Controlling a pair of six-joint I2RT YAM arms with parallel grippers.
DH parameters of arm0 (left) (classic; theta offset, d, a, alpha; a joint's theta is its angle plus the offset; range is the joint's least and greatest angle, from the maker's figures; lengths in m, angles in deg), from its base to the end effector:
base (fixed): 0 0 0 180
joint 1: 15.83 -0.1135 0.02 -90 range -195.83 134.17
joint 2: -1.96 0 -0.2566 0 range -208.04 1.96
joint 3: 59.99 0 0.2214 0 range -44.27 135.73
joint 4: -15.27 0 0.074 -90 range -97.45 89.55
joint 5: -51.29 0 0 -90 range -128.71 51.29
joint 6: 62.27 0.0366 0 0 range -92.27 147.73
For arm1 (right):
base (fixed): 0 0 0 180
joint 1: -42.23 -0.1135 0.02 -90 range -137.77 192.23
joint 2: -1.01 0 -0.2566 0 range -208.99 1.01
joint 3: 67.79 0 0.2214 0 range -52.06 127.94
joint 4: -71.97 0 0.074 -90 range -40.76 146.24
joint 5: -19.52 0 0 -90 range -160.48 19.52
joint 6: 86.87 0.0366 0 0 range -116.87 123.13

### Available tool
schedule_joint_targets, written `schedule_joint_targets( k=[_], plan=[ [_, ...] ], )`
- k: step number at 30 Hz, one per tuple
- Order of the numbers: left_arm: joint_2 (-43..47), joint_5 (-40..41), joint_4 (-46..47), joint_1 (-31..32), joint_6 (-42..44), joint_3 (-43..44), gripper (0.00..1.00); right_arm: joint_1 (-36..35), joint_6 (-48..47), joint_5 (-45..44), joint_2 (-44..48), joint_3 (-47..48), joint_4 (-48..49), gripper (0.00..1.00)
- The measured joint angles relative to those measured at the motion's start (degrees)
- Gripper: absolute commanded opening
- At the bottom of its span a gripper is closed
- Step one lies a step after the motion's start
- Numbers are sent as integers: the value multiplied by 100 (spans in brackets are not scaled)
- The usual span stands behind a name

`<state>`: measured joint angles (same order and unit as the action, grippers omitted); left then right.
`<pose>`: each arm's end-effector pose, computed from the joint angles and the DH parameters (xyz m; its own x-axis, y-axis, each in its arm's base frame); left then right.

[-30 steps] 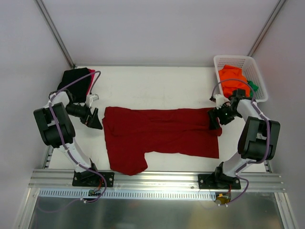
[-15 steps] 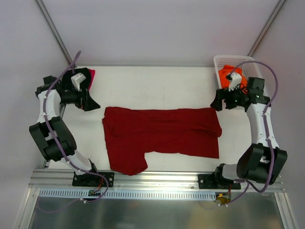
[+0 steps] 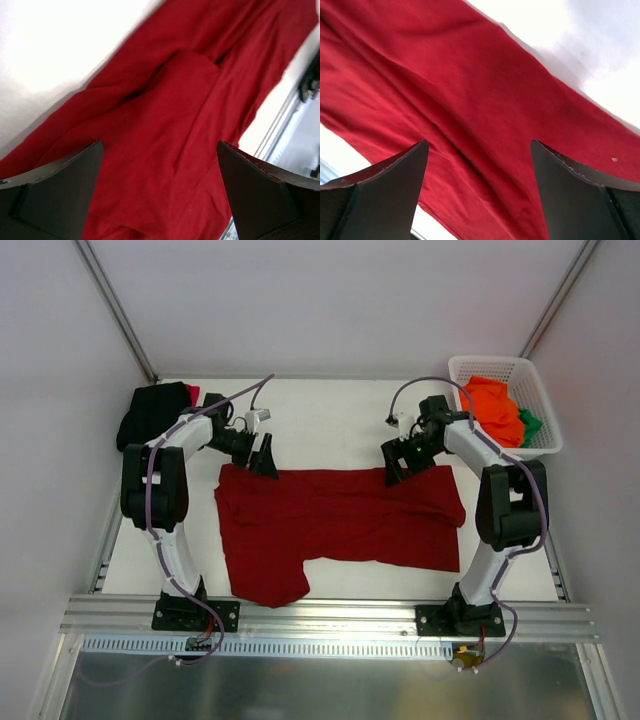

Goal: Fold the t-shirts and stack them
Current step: Fold the tshirt

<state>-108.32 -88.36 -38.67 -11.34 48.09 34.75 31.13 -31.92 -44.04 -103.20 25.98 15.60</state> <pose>0.3532 -0.0557 0.2034 -0.7651 0.2860 -0.5770 0.6220 0.5600 -0.5472 0.3332 0.0820 0.2240 -0.5406 -0.6301 -0.5574 -0.8000 0.5900 0.1089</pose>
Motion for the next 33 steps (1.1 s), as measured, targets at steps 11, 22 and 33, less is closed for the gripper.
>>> schedule_joint_targets(
  k=[11,22,33],
  plan=[
    [-28,1338,-7,-44,173,-111,99,-236,-302,-1902,-157,-122,-9,87],
    [13,1947,107,87,267,-297,99,-273,-398,-2721,-195,-551,636,87],
    [415,4271,1139,1043,684,-1021,99,-492,-903,-3329,-131,-933,1663,88]
  ],
)
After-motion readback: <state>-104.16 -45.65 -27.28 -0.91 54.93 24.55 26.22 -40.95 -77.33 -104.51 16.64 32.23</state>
